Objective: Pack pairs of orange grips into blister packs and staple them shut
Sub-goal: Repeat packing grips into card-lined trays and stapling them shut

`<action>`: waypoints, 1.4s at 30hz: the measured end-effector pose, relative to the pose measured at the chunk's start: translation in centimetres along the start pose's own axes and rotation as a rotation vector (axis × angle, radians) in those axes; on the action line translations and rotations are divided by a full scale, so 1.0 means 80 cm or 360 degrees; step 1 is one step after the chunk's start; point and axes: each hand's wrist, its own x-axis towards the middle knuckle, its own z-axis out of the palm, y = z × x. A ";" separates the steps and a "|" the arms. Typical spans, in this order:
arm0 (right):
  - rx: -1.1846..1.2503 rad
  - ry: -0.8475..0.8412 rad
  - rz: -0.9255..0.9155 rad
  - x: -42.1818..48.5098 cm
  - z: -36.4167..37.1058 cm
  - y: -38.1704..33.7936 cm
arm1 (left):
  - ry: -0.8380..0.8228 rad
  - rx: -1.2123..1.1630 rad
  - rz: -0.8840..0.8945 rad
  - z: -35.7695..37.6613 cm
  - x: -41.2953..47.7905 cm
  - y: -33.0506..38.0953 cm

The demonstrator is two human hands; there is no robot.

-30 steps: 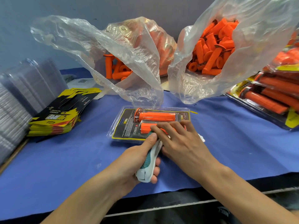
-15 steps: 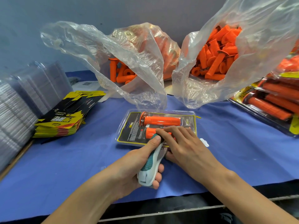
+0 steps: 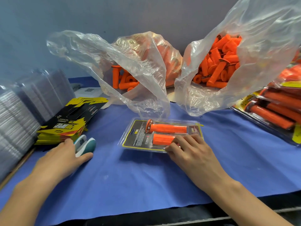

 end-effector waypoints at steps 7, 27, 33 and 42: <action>0.0977 0.0158 0.0747 0.053 -0.059 0.002 | 0.0293 -0.1524 0.0316 -0.032 -0.030 0.079; 0.2350 -0.0143 0.2124 0.078 -0.006 -0.004 | -0.0290 -0.2273 0.0229 -0.003 -0.070 0.176; 0.2618 -0.0070 0.2213 0.081 -0.001 0.005 | -0.0459 -0.2574 0.0099 -0.015 -0.062 0.175; 0.2781 -0.0281 0.2142 0.066 0.006 0.009 | -0.0549 -0.2578 -0.0090 -0.013 -0.082 0.184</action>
